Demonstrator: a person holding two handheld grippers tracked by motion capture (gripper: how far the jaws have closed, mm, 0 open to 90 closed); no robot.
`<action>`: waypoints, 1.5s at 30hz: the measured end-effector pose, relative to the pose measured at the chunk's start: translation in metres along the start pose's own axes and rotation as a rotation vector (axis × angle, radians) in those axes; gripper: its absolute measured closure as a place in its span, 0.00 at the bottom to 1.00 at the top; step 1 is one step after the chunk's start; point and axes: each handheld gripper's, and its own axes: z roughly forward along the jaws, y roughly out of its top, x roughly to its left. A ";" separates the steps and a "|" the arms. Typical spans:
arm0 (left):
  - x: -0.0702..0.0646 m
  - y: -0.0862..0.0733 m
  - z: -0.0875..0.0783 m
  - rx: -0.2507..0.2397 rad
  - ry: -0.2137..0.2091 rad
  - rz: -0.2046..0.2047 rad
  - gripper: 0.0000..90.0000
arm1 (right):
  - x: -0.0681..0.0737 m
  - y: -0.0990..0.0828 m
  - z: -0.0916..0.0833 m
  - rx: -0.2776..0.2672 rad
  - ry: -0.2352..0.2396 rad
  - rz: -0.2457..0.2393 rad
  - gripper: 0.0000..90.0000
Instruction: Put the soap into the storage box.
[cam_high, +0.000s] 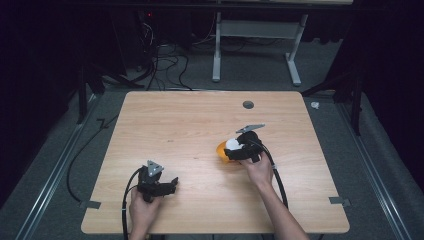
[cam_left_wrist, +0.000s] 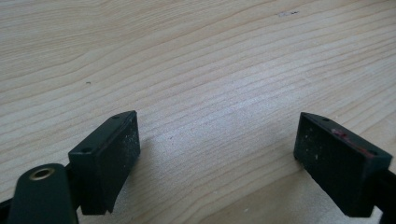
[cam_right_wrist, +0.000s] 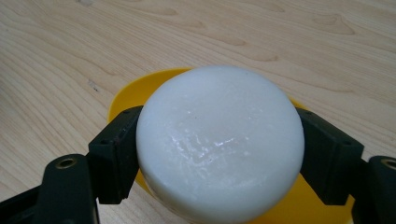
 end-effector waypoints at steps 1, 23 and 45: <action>0.000 0.000 0.000 0.000 0.000 0.000 0.16 | 0.001 0.000 0.001 0.005 -0.001 -0.003 0.27; 0.000 0.000 0.000 0.000 0.000 0.001 0.16 | -0.001 0.000 -0.020 -0.132 0.003 0.029 0.26; 0.000 0.000 0.000 0.000 0.001 0.001 0.16 | -0.015 -0.009 -0.043 -0.213 0.002 0.059 0.31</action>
